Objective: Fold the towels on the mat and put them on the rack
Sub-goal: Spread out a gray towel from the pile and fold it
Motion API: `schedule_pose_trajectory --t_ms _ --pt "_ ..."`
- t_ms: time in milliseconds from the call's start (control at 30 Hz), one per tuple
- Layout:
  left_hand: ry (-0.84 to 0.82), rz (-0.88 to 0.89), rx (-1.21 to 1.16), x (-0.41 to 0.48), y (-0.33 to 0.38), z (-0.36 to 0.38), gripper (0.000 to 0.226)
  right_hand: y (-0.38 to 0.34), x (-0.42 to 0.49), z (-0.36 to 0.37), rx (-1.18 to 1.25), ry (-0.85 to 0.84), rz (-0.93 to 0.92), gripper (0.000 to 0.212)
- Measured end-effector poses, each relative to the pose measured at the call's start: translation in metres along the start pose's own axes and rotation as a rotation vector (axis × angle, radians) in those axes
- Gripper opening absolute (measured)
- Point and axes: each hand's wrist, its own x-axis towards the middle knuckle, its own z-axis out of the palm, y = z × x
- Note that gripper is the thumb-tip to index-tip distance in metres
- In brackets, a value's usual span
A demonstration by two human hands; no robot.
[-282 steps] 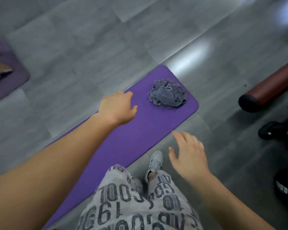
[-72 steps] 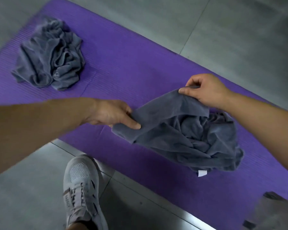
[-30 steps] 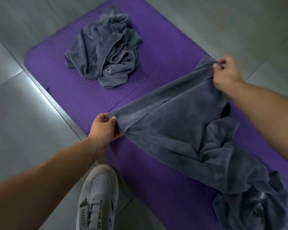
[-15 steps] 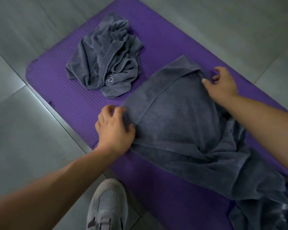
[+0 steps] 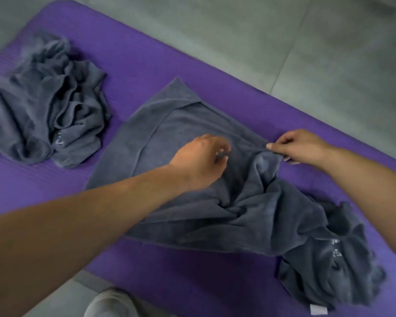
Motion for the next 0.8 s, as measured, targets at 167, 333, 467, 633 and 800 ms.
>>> schedule_pose_trajectory --t_ms 167,333,467,633,800 --pt "-0.071 0.182 0.018 0.069 0.017 0.020 0.033 0.016 -0.006 0.002 0.386 -0.046 0.036 0.015" --pt "-0.100 0.257 -0.155 0.105 0.029 0.024 0.046 0.000 -0.021 -0.001 0.991 -0.144 -0.024 0.014" --pt "-0.193 0.233 -0.290 0.122 0.027 0.008 0.033 -0.013 -0.036 0.004 1.066 -0.097 -0.061 0.012" --pt "-0.207 0.279 -0.244 0.127 0.027 -0.011 0.014 -0.013 -0.055 0.007 0.893 -0.056 -0.026 0.023" --pt "-0.104 0.232 -0.114 0.127 0.020 -0.022 0.012 0.013 -0.073 -0.006 0.472 -0.132 0.057 0.047"
